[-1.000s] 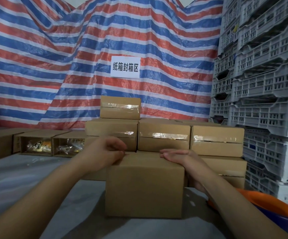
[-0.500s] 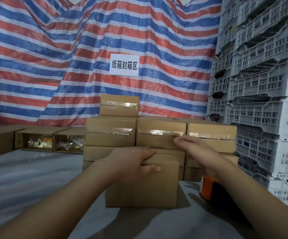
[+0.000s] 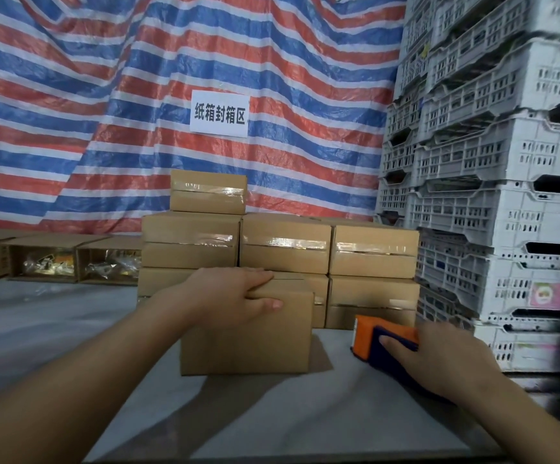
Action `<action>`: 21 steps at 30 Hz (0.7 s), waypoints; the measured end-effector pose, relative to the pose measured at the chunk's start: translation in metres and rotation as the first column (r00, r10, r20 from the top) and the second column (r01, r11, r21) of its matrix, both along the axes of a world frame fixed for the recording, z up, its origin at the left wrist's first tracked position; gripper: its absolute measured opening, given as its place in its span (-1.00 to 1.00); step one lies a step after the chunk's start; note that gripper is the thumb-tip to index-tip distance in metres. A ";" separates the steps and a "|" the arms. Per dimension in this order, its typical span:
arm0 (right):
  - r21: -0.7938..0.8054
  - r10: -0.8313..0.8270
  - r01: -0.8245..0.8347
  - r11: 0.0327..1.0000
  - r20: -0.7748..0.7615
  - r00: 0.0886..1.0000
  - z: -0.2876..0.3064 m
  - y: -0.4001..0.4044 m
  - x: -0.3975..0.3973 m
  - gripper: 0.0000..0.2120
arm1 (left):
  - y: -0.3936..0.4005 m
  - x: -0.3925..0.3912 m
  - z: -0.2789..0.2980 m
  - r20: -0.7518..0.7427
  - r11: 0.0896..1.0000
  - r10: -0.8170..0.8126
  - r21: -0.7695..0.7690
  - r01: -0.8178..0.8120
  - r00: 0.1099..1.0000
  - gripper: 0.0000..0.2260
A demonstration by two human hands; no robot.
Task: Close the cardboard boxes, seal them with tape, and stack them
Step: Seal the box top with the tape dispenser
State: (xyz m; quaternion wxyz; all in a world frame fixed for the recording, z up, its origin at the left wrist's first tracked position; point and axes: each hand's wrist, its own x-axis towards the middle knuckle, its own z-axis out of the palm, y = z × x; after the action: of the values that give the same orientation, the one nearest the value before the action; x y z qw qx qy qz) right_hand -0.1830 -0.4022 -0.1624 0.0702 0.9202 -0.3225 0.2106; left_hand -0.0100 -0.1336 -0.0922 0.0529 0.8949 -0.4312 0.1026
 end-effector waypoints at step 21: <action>0.539 0.050 -0.714 0.447 0.781 0.622 0.113 0.029 0.057 -0.50 | 0.012 0.017 0.028 -0.602 0.851 -0.228 -0.505 -0.144 0.765 -0.57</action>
State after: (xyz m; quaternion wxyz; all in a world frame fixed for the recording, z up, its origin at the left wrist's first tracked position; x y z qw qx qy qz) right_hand -0.1262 -0.3735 -0.0495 -0.5402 0.7473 -0.1440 0.3591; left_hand 0.0066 -0.1216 -0.0640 0.4409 0.8151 -0.3627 -0.0979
